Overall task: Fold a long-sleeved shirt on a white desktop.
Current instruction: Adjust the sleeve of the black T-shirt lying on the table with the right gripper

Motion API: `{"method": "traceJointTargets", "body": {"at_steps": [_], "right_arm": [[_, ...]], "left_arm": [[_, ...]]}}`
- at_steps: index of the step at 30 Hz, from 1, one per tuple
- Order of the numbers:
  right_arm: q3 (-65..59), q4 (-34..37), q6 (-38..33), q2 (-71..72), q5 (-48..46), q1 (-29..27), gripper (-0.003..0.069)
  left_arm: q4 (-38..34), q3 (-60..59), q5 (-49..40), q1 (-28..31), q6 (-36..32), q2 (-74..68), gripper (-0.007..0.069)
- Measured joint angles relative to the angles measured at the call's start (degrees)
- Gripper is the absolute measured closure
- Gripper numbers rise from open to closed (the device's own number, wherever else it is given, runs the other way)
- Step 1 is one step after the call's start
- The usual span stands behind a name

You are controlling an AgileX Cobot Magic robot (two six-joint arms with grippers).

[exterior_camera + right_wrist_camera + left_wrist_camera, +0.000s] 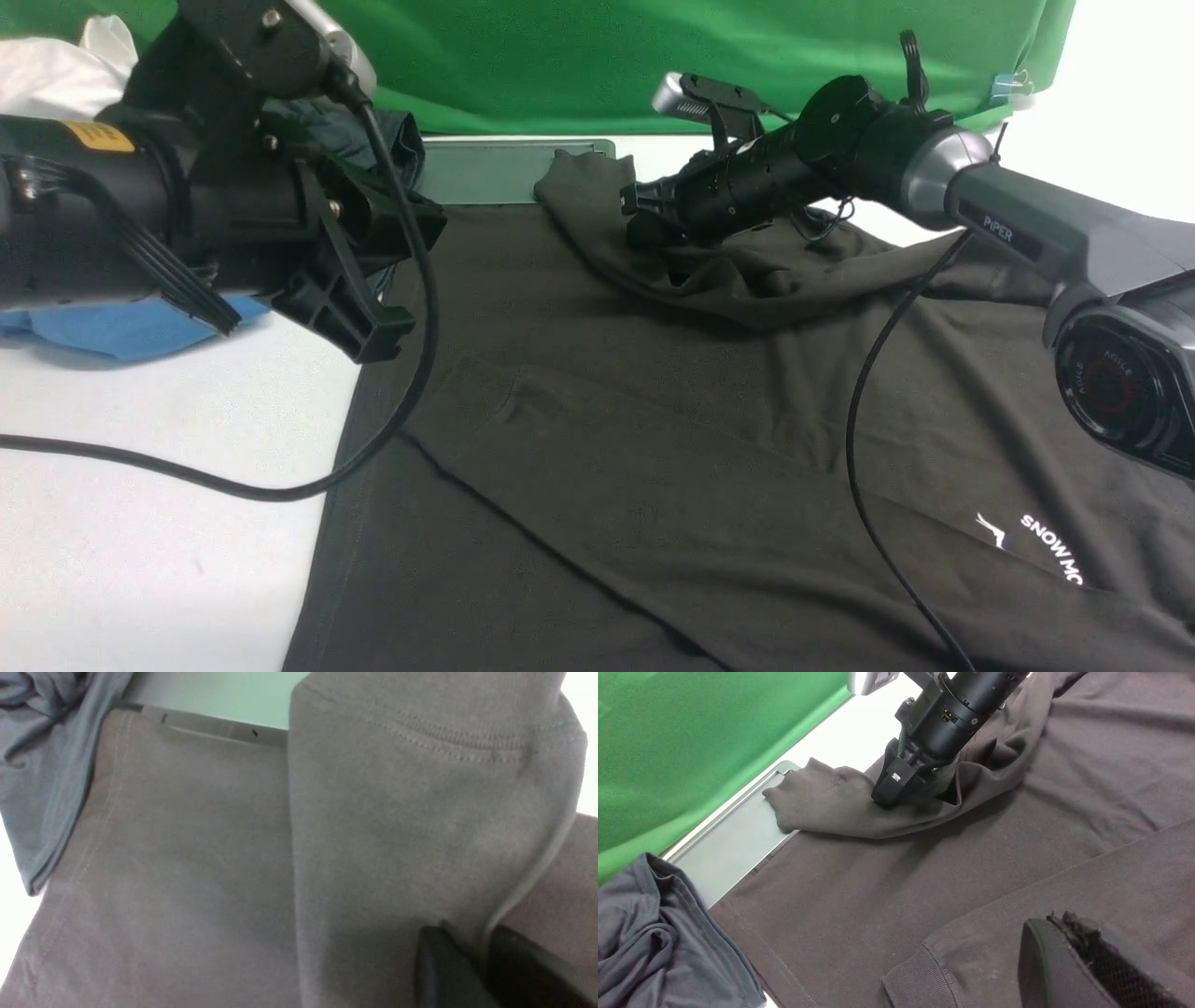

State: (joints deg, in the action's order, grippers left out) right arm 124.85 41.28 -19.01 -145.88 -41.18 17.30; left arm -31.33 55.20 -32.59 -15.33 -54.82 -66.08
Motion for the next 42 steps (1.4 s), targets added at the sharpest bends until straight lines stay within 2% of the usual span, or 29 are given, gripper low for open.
{"method": "traceJointTargets", "body": {"at_steps": [3,6,15,23,31,33,35,36,38,40,42], "right_arm": [[0.0,0.85,-3.31,0.68,-0.44,0.0,0.0613],[0.0,1.76,-5.62,1.44,-1.58,0.0,0.0622],[0.05,2.26,-12.81,4.86,-8.64,0.12,0.0622],[0.12,3.1,-19.79,5.47,-15.96,2.96,0.0622],[0.12,3.1,-20.89,5.47,-18.72,6.65,0.0601],[0.12,3.1,-19.76,5.47,-20.06,7.59,0.0531],[0.12,3.1,-17.81,5.47,-23.86,8.97,0.037],[0.12,3.1,-17.63,5.47,-24.18,9.15,0.0344],[0.47,2.67,-15.87,5.47,-27.32,9.74,0.0225],[1.35,1.28,-12.47,5.87,-28.35,9.74,0.016],[2.39,0.16,-10.5,6.22,-28.58,9.11,0.0154]], "left_arm": [[0.0,0.0,0.0,0.0,0.0,0.0,0.0603],[0.11,0.0,0.04,0.0,0.0,0.0,0.0603],[0.63,0.0,0.94,0.0,0.0,0.0,0.0603],[1.4,0.0,1.51,0.0,0.0,0.0,0.0603],[1.68,0.0,1.58,0.0,0.0,0.0,0.0603],[1.68,0.0,1.58,0.0,0.0,0.0,0.0603],[1.68,0.0,1.52,0.0,0.0,0.0,0.0603],[1.68,0.0,1.52,0.0,0.0,0.0,0.0603],[1.68,0.0,1.52,0.0,0.0,0.0,0.0603],[1.68,0.0,1.47,0.0,0.0,0.0,0.0603],[1.68,0.0,1.47,0.0,0.0,0.0,0.0603]]}}
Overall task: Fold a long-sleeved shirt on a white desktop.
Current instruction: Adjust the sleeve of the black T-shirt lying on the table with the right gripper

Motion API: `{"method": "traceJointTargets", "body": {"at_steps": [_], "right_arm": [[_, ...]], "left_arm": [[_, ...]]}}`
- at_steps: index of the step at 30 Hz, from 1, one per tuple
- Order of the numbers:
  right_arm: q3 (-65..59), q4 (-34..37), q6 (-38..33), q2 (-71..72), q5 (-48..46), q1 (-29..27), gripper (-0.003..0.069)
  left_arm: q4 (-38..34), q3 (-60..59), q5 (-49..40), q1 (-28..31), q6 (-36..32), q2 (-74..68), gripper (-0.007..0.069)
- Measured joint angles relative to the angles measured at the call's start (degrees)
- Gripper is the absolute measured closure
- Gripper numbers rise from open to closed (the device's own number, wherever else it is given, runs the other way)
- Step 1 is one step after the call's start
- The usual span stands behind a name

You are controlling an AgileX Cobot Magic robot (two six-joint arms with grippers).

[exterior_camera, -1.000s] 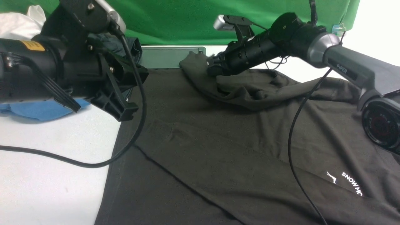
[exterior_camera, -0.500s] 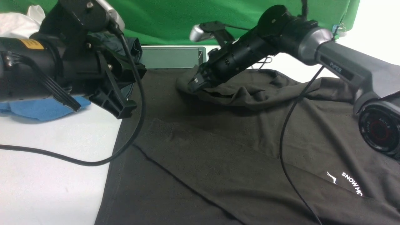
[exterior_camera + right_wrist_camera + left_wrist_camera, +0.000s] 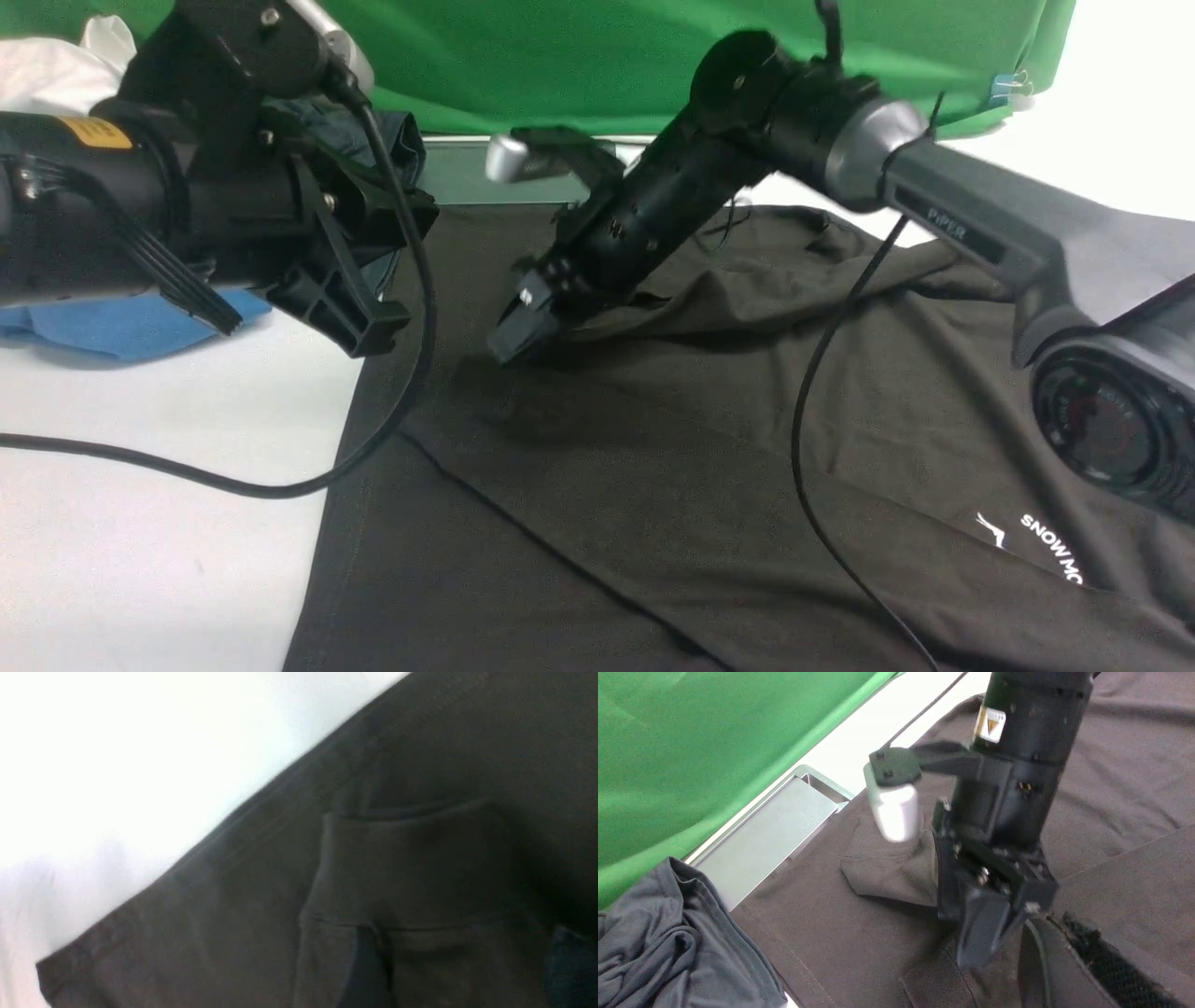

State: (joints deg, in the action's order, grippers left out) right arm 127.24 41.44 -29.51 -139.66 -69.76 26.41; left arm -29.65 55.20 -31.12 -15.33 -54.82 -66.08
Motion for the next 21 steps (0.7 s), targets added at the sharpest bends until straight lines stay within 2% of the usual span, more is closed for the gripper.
{"method": "traceJointTargets", "body": {"at_steps": [4,5,6,9,16,21], "right_arm": [[3.53,-6.03,12.25,1.17,2.86,-3.6,0.022],[3.6,-6.03,12.98,1.25,3.22,-3.6,0.0223],[3.93,-9.13,19.07,1.31,5.97,-5.04,0.0239],[3.92,-13.47,27.94,0.26,11.61,-6.63,0.0232],[3.92,-14.21,33.72,-5.03,17.5,-6.38,0.0099],[3.92,-12.65,34.28,-6.64,18.53,-6.43,0.0099]], "left_arm": [[0.0,0.0,0.0,0.0,0.0,0.0,0.0603],[0.0,0.0,0.0,0.0,0.0,0.0,0.0603],[-0.06,0.0,0.0,0.0,0.0,0.0,0.0603],[-0.16,0.0,0.0,0.0,0.0,0.0,0.0603],[-0.18,0.0,0.0,0.0,0.0,0.0,0.0603],[-1.03,0.0,0.05,0.0,0.0,0.0,0.0603]]}}
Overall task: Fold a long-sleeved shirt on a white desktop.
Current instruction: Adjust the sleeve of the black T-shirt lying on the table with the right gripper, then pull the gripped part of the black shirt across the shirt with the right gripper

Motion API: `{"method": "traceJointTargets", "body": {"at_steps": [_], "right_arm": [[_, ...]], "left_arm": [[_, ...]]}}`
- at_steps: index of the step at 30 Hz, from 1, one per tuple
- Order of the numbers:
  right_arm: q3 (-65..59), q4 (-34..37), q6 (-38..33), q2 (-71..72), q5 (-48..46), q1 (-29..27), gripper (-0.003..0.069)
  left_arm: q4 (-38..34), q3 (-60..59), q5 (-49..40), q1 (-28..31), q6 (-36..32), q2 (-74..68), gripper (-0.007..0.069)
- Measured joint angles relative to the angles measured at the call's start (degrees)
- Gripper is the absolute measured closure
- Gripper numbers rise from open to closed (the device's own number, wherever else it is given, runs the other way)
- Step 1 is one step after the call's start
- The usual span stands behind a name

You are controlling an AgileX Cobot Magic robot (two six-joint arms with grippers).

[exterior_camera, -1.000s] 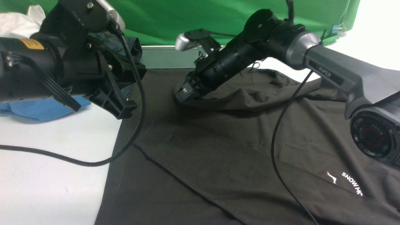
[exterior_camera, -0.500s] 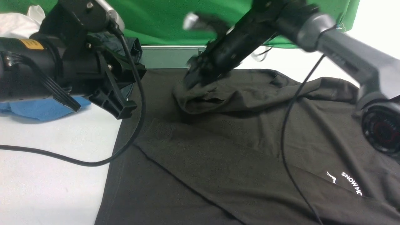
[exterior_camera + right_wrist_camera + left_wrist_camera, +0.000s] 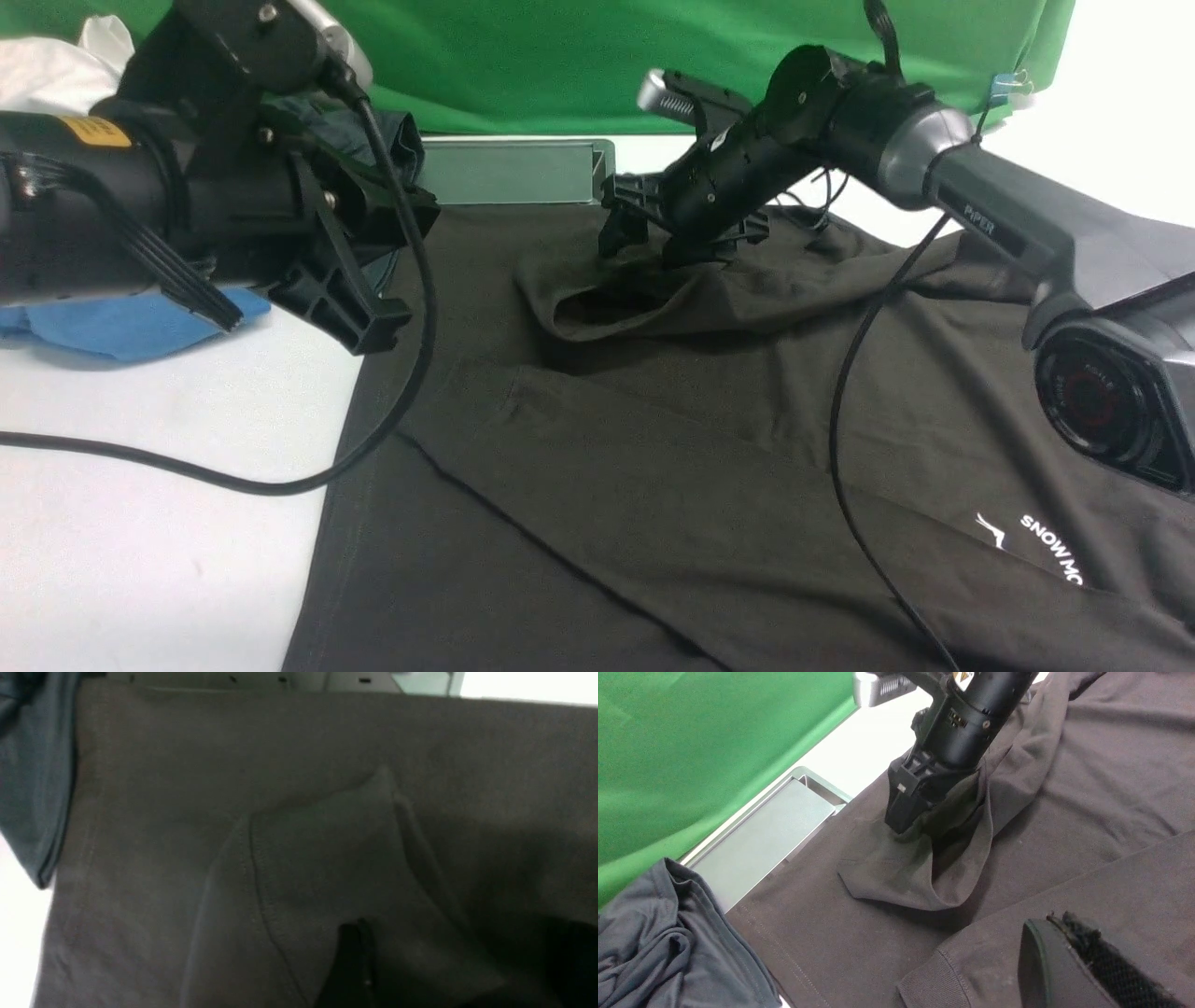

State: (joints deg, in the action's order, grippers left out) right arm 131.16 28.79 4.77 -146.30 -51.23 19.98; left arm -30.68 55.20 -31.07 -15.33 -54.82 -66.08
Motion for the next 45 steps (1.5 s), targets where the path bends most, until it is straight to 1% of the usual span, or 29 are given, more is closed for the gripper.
{"method": "traceJointTargets", "body": {"at_steps": [4,8,12,13,14,19,20,22,27,30,34,35,37,41,44,45], "right_arm": [[0.0,4.3,-0.89,-0.86,0.43,0.39,0.0136],[0.11,5.31,-1.6,-1.12,0.7,0.59,0.0175],[0.28,6.4,-2.79,-1.22,0.41,0.76,0.0287],[0.41,6.41,-2.85,-1.28,0.4,0.76,0.0301],[1.34,6.68,-3.12,-1.58,-0.29,0.76,0.037],[4.93,6.79,-4.77,-1.82,-3.1,0.76,0.0527],[6.07,7.08,-5.26,-1.82,-4.1,0.76,0.0572],[7.44,8.07,-6.28,-1.82,-5.92,0.76,0.0603],[8.53,9.66,-8.82,-1.82,-9.13,1.49,0.0608],[8.53,9.91,-11.42,-1.82,-10.63,3.06,0.0608],[8.57,12.72,-20.78,-1.75,-12.42,5.72,0.0608],[8.57,12.97,-21.73,-1.75,-12.62,6.02,0.0608],[8.57,13.71,-26.5,-1.65,-13.59,8.05,0.0608],[8.57,14.05,-29.93,-1.65,-14.5,10.09,0.0608],[8.57,14.16,-30.25,-1.65,-14.5,11.44,0.06],[8.57,14.16,-30.24,-1.65,-14.5,11.88,0.0583]], "left_arm": [[-0.23,0.0,0.0,0.0,0.0,0.0,0.0603],[-0.23,0.0,0.0,0.0,0.0,0.0,0.0603],[-0.23,0.0,0.0,0.0,0.0,0.0,0.0603],[-0.23,0.0,0.0,0.0,0.0,0.0,0.0603],[-0.23,0.0,0.0,0.0,0.0,0.0,0.0603],[-0.23,0.0,0.0,0.0,0.0,0.0,0.0603],[-0.23,0.0,0.0,0.0,0.0,0.0,0.0603],[-0.23,0.0,0.0,0.0,0.0,0.0,0.0603],[-0.23,0.0,-0.06,0.0,0.0,0.0,0.0603],[-0.23,0.0,-0.1,0.0,0.0,0.0,0.0603],[-0.23,0.0,-0.24,0.0,0.0,0.0,0.0603],[-0.23,0.0,-0.24,0.0,0.0,0.0,0.0603],[-0.23,0.0,-0.24,0.0,0.0,0.0,0.0603],[-0.23,0.0,-0.24,0.0,0.0,0.0,0.0603],[-0.23,0.0,-0.24,0.0,0.0,0.0,0.0603],[-0.23,0.0,-0.24,0.0,0.0,0.0,0.0603]]}}
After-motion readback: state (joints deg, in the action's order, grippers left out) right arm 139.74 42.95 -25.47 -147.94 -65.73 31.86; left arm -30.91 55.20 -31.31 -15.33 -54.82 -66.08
